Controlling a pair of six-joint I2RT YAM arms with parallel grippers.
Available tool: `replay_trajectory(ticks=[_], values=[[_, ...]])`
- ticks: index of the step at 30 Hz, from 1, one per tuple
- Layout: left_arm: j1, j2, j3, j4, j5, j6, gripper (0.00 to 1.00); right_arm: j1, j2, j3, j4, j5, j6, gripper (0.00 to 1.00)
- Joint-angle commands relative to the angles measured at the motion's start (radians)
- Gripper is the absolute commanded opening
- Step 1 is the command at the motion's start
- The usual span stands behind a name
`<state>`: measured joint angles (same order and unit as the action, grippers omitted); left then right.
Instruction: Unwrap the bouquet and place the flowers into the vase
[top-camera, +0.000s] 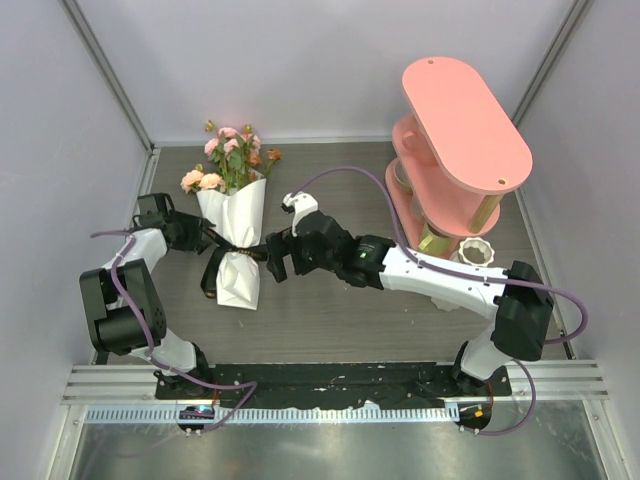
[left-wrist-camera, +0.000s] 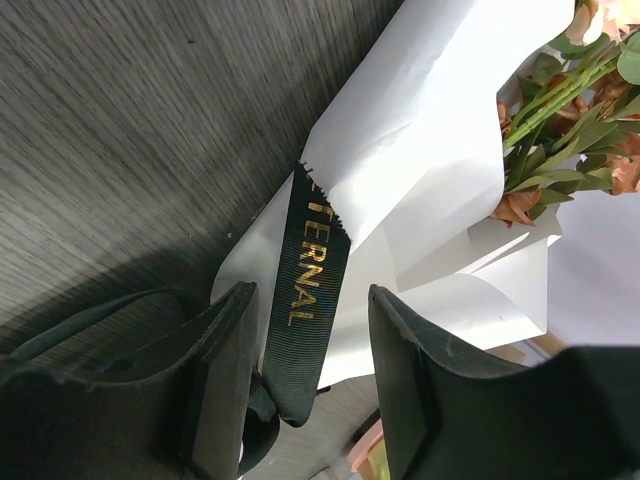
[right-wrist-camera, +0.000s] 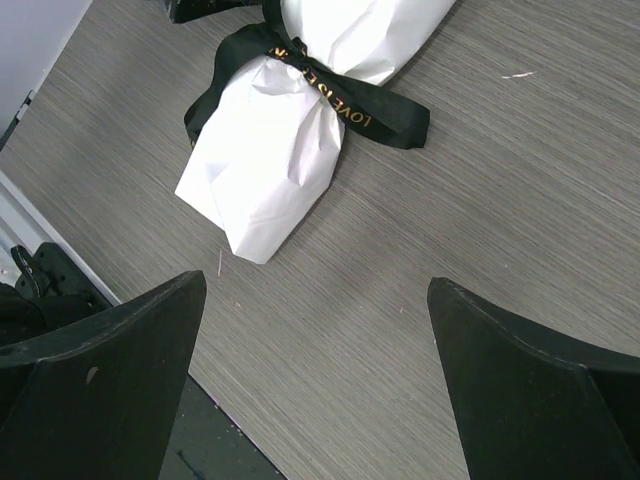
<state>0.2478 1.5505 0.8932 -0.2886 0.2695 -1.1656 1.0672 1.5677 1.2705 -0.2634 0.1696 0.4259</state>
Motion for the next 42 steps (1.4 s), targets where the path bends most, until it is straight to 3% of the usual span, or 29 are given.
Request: replay_trajectory(ticks=[1,4,15,20,23,29,32,35,40,42], values=[[-0.007,0.000,-0.007,0.028,-0.003,0.018,0.51,0.011,0.020,0.073,0.016,0.008,0.011,0.99],[-0.005,0.008,-0.007,0.028,-0.001,0.018,0.51,0.017,0.035,0.096,0.009,0.011,0.010,0.99],[-0.007,0.017,-0.011,0.054,0.036,0.024,0.25,0.043,0.098,0.173,-0.019,0.027,0.007,0.99],[-0.007,-0.015,-0.007,0.060,0.048,0.050,0.06,0.045,0.141,0.207,-0.023,0.037,-0.004,0.99],[-0.005,-0.044,0.006,0.065,0.063,0.092,0.00,0.045,0.176,0.231,-0.008,0.051,-0.033,0.99],[-0.005,-0.112,-0.010,0.149,0.141,0.118,0.00,0.039,0.284,0.331,0.035,0.108,-0.102,0.99],[-0.004,-0.121,-0.010,0.189,0.209,0.124,0.00,0.013,0.353,0.395,0.035,0.107,-0.095,0.95],[-0.005,-0.135,-0.014,0.209,0.235,0.123,0.00,-0.016,0.400,0.434,0.064,0.062,-0.098,0.84],[-0.005,-0.145,-0.030,0.297,0.335,0.090,0.00,-0.082,0.462,0.420,0.257,-0.033,-0.079,0.78],[-0.007,-0.153,-0.037,0.344,0.365,0.070,0.00,-0.117,0.477,0.399,0.417,-0.132,-0.036,0.78]])
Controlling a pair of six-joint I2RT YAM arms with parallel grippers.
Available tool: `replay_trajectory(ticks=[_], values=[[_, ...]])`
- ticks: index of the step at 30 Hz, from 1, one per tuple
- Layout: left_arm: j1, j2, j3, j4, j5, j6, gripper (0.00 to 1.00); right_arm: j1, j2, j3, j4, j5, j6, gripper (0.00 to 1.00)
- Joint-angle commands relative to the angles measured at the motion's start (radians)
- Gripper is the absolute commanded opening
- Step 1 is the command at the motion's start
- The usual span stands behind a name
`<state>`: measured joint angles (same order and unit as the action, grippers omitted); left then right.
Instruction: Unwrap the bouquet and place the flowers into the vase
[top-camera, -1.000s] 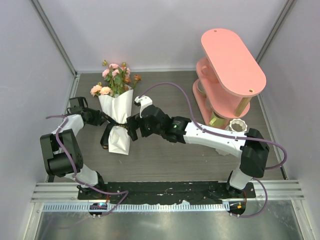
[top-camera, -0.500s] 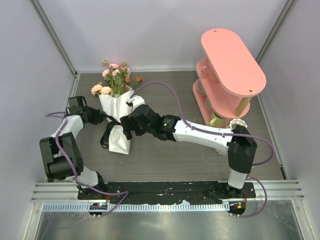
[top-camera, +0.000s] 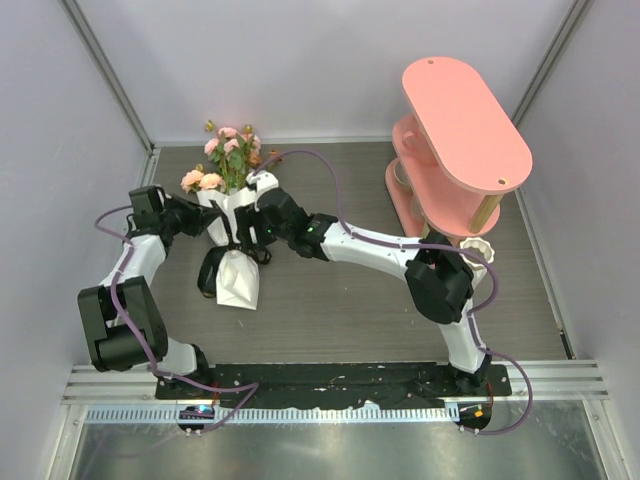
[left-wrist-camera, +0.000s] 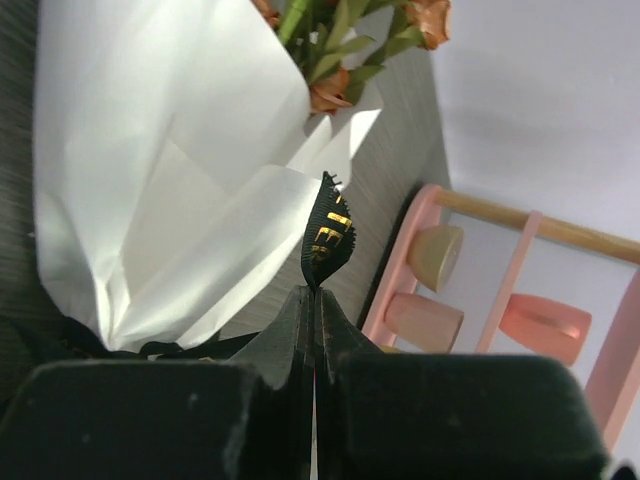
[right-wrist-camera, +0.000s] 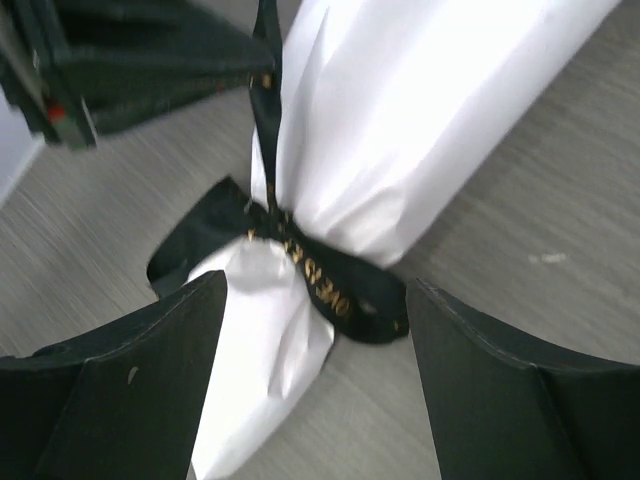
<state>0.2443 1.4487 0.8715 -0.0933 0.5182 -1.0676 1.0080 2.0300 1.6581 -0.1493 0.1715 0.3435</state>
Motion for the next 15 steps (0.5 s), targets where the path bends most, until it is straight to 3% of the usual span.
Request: replay_trajectory(ticks=[1,4,8,11,15], values=[[-0.002,-0.059,-0.022,0.180,0.140,-0.034,0.00,-0.063,0.031,-0.006,0.351,-0.156,0.049,0.78],[-0.002,-0.063,-0.026,0.222,0.173,-0.049,0.00,-0.062,0.108,0.052,0.409,-0.217,0.022,0.78],[-0.005,-0.067,-0.028,0.267,0.219,-0.072,0.00,-0.062,0.177,0.129,0.383,-0.222,0.023,0.68],[-0.010,-0.088,-0.022,0.283,0.235,-0.077,0.00,-0.060,0.188,0.117,0.422,-0.236,0.028,0.58],[-0.022,-0.106,-0.023,0.320,0.250,-0.083,0.00,-0.059,0.180,0.068,0.485,-0.259,0.031,0.57]])
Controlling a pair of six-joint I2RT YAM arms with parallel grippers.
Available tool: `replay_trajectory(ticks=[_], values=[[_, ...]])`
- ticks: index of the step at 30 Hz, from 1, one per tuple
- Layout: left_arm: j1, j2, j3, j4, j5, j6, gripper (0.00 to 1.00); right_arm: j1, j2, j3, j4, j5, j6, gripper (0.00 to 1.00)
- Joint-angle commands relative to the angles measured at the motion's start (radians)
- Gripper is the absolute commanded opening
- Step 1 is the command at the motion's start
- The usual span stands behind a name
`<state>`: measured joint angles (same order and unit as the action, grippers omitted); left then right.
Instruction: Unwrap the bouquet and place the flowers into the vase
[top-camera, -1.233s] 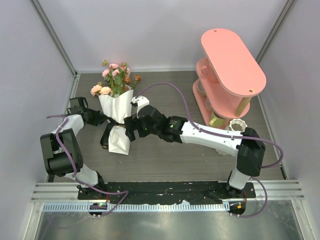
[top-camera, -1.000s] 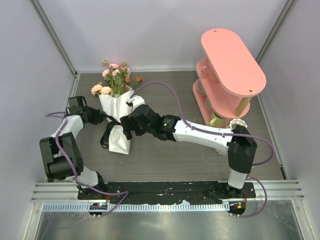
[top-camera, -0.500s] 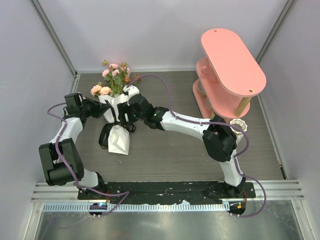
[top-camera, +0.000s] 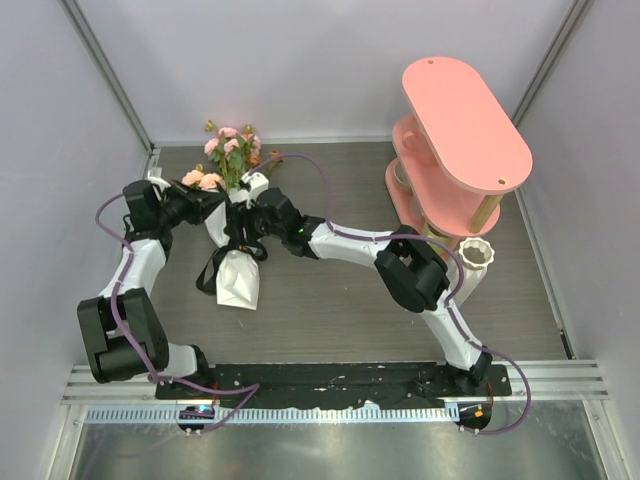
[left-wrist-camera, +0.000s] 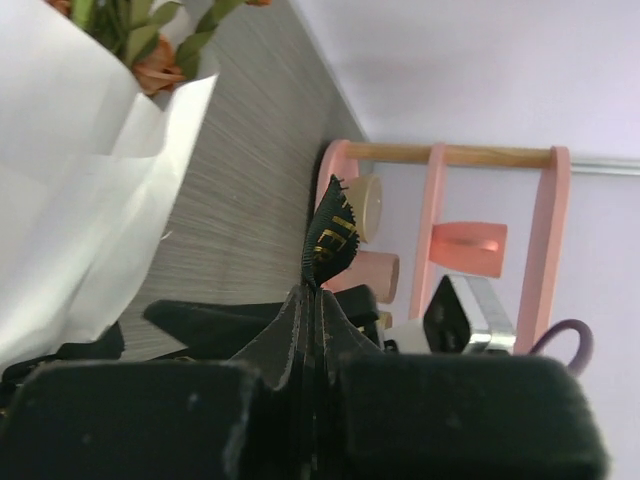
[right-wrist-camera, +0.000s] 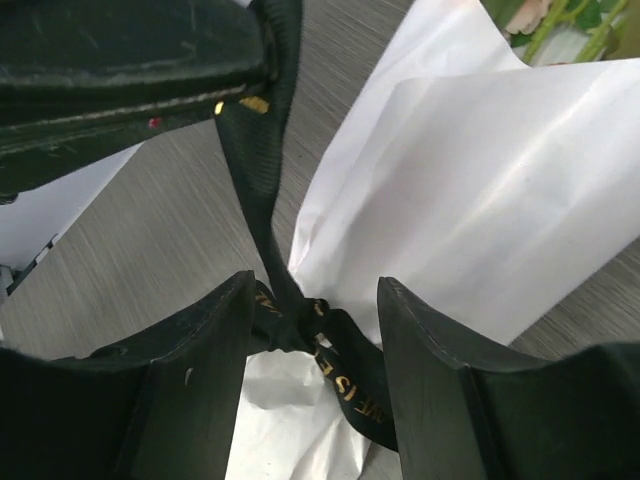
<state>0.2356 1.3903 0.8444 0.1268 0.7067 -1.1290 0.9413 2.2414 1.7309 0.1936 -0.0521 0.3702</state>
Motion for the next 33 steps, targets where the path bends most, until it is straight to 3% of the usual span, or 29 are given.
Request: replay_trajectory(ticks=[1,3,5,6,7,9,11,12,14,15,19,20,23,24,27,33], values=[[-0.019,-0.047,0.004,0.109,0.069,-0.025,0.00,0.008,-0.031,-0.005,0.144,-0.028,0.004,0.55],[-0.027,-0.043,0.005,0.143,0.092,-0.041,0.00,0.008,-0.028,-0.001,0.148,-0.022,0.004,0.52],[-0.038,-0.040,0.005,0.163,0.106,-0.057,0.00,0.008,-0.028,0.001,0.159,-0.025,0.006,0.43],[-0.041,-0.039,0.005,0.177,0.117,-0.058,0.00,0.008,-0.028,0.007,0.159,-0.025,0.007,0.35],[-0.041,-0.036,0.005,0.178,0.120,-0.060,0.00,0.008,-0.029,0.010,0.153,-0.025,0.009,0.17],[-0.039,-0.028,0.005,0.185,0.129,-0.057,0.00,0.008,-0.043,0.015,0.115,0.023,0.015,0.01],[-0.027,-0.016,0.001,0.206,0.154,-0.069,0.08,0.008,-0.086,0.010,0.064,0.105,0.010,0.01],[-0.019,-0.011,-0.014,0.246,0.158,-0.095,0.20,0.008,-0.103,-0.001,0.050,0.122,0.009,0.01],[-0.007,-0.011,-0.036,0.290,0.158,-0.121,0.31,0.008,-0.166,-0.013,0.024,0.147,0.003,0.01],[0.008,-0.011,-0.047,0.318,0.158,-0.133,0.41,0.008,-0.186,-0.017,0.014,0.152,-0.008,0.01],[0.053,0.006,-0.051,0.310,0.157,-0.133,0.49,0.008,-0.264,-0.008,-0.055,0.164,-0.022,0.01],[0.057,0.021,-0.054,0.306,0.148,-0.135,0.48,0.008,-0.296,-0.008,-0.074,0.167,-0.020,0.01],[0.056,0.068,-0.065,0.289,0.131,-0.138,0.28,0.008,-0.344,-0.007,-0.106,0.179,-0.019,0.01],[0.056,0.079,-0.073,0.275,0.123,-0.138,0.17,0.008,-0.354,0.002,-0.115,0.179,-0.017,0.01],[0.048,0.142,-0.082,0.231,0.100,-0.132,0.01,0.008,-0.388,0.041,-0.149,0.182,-0.019,0.01],[0.011,0.275,-0.088,0.215,0.100,-0.149,0.00,0.010,-0.440,0.148,-0.246,0.196,-0.045,0.01]])
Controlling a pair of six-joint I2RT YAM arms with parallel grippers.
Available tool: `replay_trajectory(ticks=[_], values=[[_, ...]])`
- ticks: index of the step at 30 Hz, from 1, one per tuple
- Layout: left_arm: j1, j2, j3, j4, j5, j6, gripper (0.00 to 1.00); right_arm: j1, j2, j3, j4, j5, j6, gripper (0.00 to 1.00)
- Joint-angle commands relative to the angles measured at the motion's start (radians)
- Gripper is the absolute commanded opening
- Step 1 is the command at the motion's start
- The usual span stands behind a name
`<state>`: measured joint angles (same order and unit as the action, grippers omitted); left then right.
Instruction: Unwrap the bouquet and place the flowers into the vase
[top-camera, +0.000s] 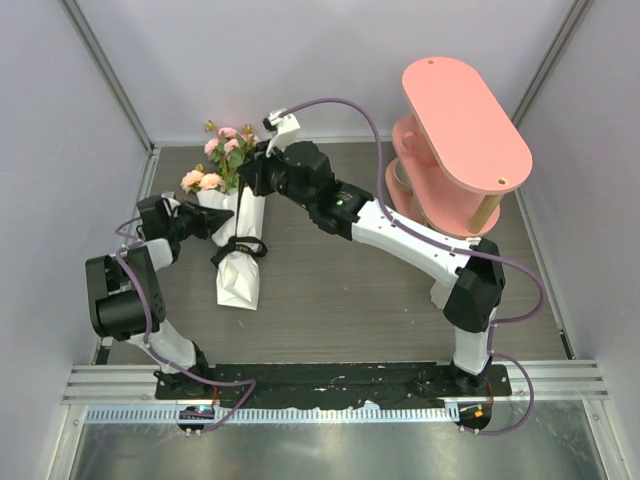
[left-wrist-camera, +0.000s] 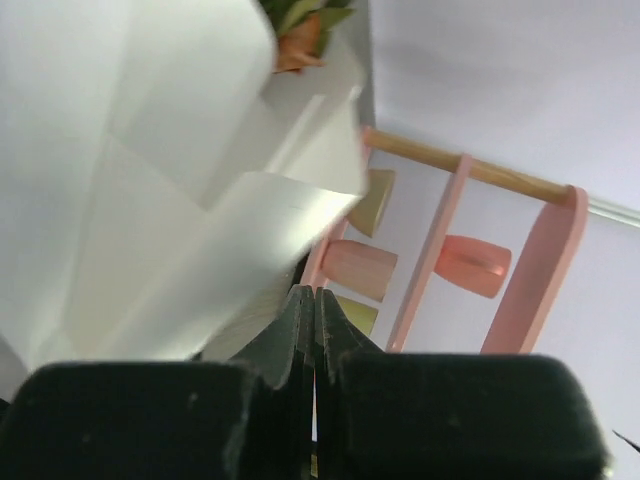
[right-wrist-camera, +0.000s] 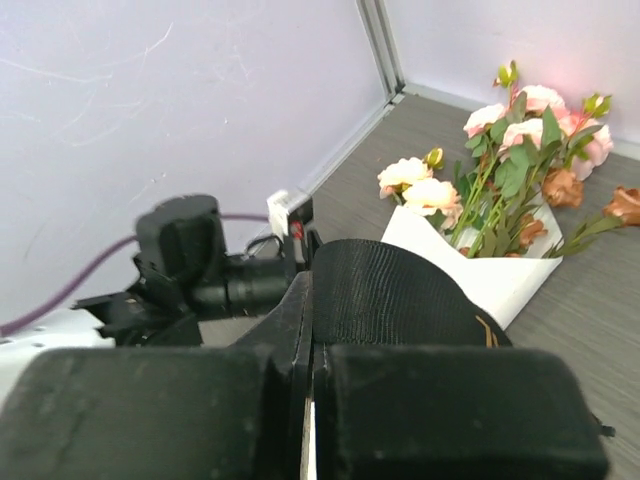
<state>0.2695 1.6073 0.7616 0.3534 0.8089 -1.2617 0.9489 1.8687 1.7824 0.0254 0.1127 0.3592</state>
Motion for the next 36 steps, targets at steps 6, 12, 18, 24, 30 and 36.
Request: replay_trajectory(ticks=[6,12,18,24,30,36], values=[[-0.032,0.083,0.016,-0.108,-0.030,0.027,0.00,0.002,-0.173,0.127,-0.168,0.122,-0.107,0.01],[-0.041,0.077,0.027,-0.152,-0.045,0.050,0.00,0.002,-0.325,0.078,-0.199,0.222,-0.178,0.01],[-0.041,0.101,0.028,-0.159,-0.048,0.047,0.00,0.002,-0.428,0.043,-0.222,0.271,-0.210,0.01],[-0.041,0.086,0.041,-0.157,-0.034,0.061,0.00,0.002,-0.506,-0.081,-0.206,0.318,-0.224,0.01],[-0.041,0.033,0.053,-0.100,0.012,0.077,0.04,0.002,-0.529,-0.337,-0.211,0.387,-0.166,0.01],[-0.064,-0.082,0.068,-0.051,0.029,0.122,0.29,0.002,-0.488,-0.538,-0.249,0.426,-0.092,0.01]])
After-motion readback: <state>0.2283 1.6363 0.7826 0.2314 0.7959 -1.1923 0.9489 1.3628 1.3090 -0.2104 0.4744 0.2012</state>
